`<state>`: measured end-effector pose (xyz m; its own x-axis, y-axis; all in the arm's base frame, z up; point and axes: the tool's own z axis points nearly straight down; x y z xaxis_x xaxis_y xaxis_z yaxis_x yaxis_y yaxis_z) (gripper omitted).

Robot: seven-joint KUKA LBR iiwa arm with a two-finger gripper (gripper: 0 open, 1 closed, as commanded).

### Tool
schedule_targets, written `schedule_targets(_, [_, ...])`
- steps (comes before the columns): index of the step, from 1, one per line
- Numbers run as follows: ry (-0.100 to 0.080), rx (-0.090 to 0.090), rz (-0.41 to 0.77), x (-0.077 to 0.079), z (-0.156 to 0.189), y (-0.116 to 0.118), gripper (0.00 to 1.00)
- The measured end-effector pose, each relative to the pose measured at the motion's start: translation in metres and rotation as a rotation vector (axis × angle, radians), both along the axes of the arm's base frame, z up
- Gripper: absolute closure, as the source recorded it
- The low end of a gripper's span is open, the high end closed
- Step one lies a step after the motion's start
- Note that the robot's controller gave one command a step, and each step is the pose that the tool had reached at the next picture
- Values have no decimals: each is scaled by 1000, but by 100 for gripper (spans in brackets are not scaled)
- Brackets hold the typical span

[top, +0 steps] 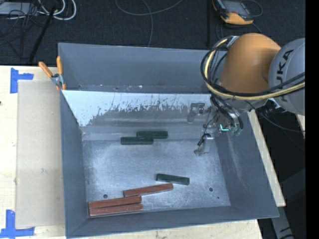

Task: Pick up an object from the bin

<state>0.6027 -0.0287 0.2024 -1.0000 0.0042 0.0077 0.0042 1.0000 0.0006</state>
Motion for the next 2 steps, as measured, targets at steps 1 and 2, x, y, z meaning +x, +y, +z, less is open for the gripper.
schedule_targets(1, [0, 2, 204, -29, -103, 25, 0])
schedule_targets(2, [-2, 1, 59, -66, -134, 36, 0])
